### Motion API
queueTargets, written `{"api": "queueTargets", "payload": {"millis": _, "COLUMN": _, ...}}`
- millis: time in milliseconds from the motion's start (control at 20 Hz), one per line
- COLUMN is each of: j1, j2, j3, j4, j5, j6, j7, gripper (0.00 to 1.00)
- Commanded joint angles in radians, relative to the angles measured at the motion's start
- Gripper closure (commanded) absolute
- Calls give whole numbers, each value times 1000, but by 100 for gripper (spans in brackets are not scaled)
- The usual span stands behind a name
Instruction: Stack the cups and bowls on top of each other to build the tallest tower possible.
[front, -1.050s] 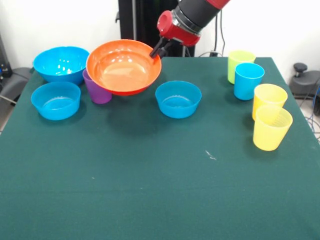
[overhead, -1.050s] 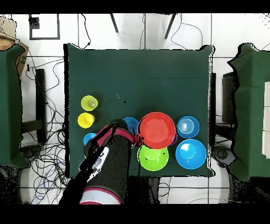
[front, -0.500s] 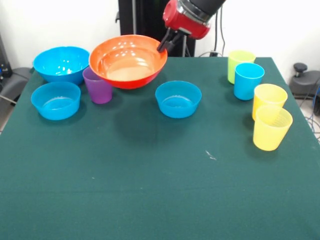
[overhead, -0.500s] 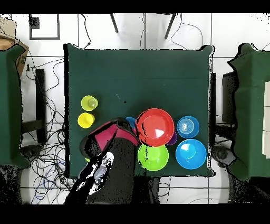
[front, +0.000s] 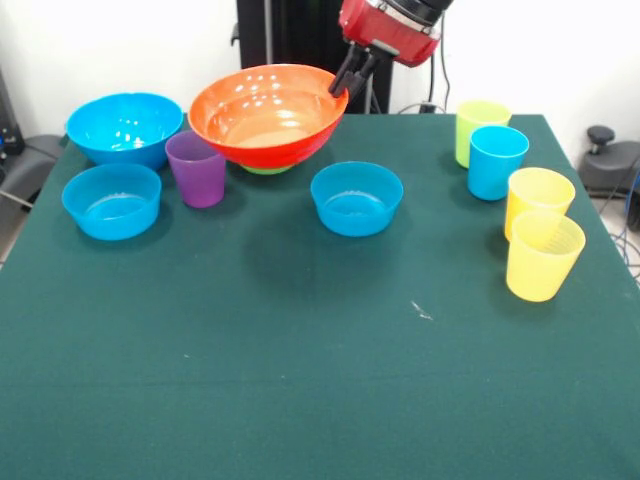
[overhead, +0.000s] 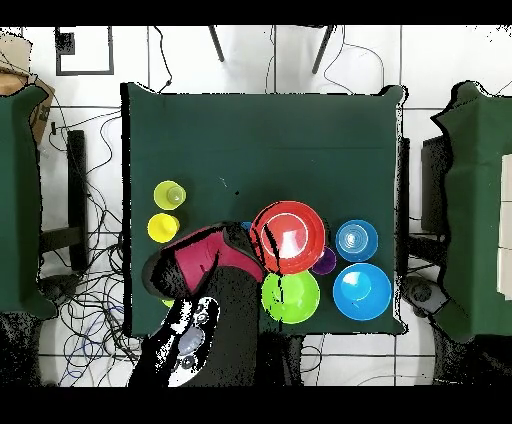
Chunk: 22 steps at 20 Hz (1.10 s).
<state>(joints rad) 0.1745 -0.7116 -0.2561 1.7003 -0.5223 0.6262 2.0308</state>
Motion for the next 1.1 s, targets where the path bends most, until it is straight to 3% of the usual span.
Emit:
{"api": "queueTargets", "payload": {"millis": 50, "j1": -2, "j2": 27, "j3": 90, "j4": -9, "j5": 40, "j6": -68, "j7": 108, "gripper": 100}}
{"api": "queueTargets", "payload": {"millis": 800, "j1": 85, "j2": 98, "j3": 32, "j4": -58, "j5": 47, "j6": -81, "j7": 215, "gripper": 100}}
{"api": "queueTargets", "payload": {"millis": 1100, "j1": 114, "j2": 70, "j3": 25, "j4": -35, "j5": 72, "j6": -63, "j7": 219, "gripper": 100}}
